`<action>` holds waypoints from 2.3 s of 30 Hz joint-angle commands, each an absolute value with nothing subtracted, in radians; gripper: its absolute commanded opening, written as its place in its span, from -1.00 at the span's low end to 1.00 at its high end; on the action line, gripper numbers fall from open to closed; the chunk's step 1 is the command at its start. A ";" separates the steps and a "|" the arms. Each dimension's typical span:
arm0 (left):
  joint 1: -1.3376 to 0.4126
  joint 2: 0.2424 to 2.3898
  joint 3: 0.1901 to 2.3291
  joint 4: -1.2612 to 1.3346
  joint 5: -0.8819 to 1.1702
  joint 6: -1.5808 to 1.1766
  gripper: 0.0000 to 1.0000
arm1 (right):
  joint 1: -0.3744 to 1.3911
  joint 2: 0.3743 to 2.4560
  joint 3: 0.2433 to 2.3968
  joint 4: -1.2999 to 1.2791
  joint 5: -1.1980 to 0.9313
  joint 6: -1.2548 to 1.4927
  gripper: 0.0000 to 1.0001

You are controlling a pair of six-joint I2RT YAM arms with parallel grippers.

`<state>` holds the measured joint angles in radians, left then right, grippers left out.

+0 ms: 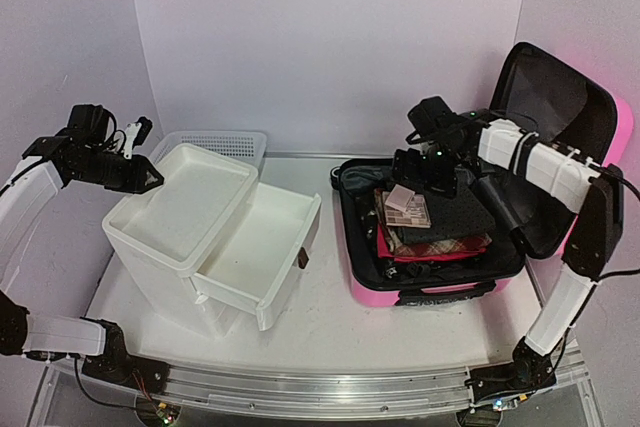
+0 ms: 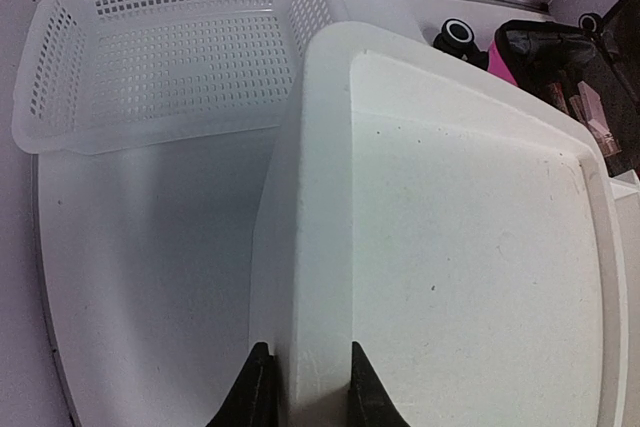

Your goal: Open, take out, and arrange the luggage

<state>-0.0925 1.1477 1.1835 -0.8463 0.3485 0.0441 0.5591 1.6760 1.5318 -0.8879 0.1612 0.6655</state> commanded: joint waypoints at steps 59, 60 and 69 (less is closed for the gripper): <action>-0.096 1.148 1.084 -0.950 0.528 -0.079 -1.00 | 0.580 1.757 1.617 -0.862 0.346 0.589 0.02; -0.095 1.148 1.084 -0.950 0.527 -0.079 -1.00 | 0.580 1.726 1.593 -0.835 0.303 0.504 0.02; -0.095 1.149 1.086 -0.952 0.520 -0.080 -1.00 | 0.661 1.537 1.559 -0.754 -0.454 0.123 0.01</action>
